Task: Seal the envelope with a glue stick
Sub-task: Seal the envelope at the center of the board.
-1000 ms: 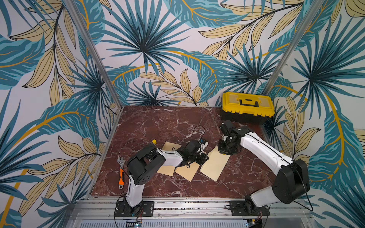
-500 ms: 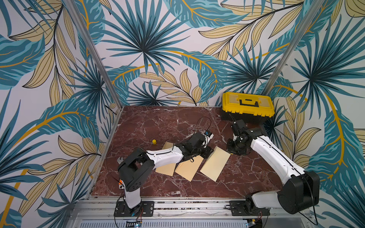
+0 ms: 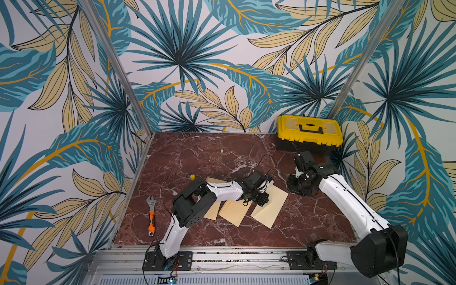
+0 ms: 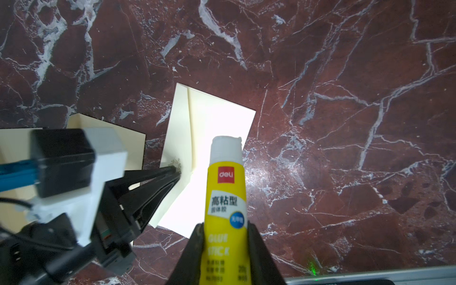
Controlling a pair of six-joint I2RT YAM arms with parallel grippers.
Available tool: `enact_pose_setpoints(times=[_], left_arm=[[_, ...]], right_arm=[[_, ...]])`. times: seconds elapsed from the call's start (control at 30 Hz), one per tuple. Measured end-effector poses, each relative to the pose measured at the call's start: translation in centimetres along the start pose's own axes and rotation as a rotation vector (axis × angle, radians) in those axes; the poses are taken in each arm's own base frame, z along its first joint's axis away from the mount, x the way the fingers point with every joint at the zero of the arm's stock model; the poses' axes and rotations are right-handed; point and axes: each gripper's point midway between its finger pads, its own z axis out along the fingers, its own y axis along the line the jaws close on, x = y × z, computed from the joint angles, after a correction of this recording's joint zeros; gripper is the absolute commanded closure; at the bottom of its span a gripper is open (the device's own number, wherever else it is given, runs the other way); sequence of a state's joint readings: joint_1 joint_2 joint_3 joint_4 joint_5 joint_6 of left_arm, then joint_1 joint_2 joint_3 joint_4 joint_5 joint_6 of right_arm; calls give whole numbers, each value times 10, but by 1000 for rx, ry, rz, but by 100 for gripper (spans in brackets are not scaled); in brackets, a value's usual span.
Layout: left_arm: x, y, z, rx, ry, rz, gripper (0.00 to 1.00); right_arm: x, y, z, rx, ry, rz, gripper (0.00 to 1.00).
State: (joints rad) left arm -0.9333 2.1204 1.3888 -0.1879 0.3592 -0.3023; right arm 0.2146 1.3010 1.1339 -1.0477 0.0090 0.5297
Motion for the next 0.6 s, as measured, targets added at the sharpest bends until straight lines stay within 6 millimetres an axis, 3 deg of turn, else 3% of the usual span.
enact_pose_setpoints(times=[0.27, 0.6], left_arm=[[-8, -8, 17, 19, 57, -1, 87], [-4, -3, 9, -40, 73, 3, 86]], right_arm=[[6, -4, 5, 7, 21, 0, 100], [3, -13, 0, 2, -1, 30, 100]])
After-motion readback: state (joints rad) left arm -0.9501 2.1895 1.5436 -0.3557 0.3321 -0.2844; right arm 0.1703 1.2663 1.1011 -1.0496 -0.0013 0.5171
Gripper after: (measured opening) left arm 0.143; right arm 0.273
